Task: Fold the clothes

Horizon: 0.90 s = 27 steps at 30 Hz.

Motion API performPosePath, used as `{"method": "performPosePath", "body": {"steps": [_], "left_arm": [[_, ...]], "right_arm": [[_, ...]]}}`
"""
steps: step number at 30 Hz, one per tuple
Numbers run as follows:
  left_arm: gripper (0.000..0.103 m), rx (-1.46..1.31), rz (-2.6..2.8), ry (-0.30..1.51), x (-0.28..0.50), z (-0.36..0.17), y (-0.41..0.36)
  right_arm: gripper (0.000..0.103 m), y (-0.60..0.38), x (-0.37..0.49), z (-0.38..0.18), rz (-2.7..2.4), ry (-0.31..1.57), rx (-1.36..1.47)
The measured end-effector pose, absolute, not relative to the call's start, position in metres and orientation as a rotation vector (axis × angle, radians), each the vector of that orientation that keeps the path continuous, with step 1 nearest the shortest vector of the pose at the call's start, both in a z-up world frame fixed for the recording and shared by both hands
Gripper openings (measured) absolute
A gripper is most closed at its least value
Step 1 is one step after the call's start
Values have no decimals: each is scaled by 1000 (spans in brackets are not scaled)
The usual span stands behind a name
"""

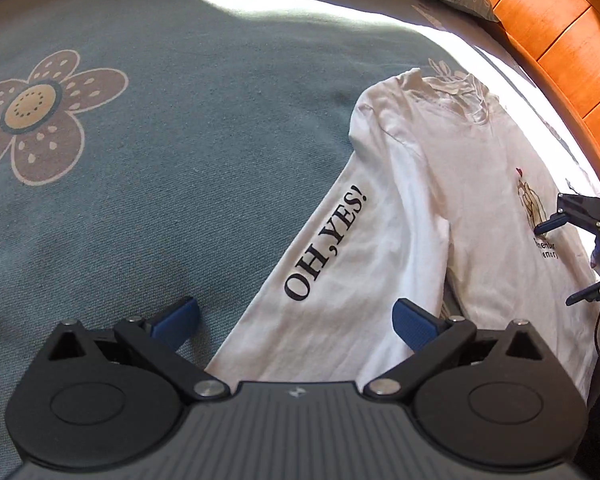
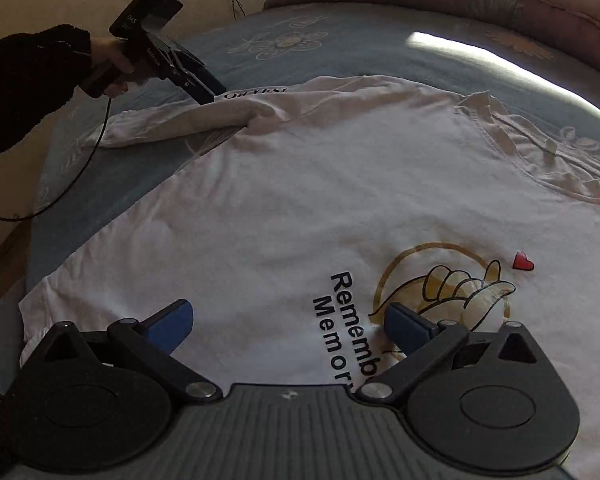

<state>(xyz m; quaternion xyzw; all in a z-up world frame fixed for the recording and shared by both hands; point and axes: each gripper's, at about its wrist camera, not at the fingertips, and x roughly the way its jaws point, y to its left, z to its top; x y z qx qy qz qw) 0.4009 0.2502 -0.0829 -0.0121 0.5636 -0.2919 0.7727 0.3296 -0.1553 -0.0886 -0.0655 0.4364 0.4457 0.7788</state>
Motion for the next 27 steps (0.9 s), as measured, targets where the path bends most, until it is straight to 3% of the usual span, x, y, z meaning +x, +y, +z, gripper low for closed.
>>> {"method": "performPosePath", "body": {"steps": [6, 17, 22, 27], "left_arm": [[102, -132, -669, 1290, 414, -86, 265], [102, 117, -708, 1378, 415, -82, 243], [102, 249, -586, 1407, 410, -84, 259], [99, 126, -506, 1358, 411, -56, 244]], "right_arm": [[103, -167, 349, -88, 868, 1060, 124], [103, -88, 354, -84, 617, 1277, -279], [103, -71, 361, -88, 469, 1333, -300], [103, -74, 363, -87, 402, 1339, -260]]}}
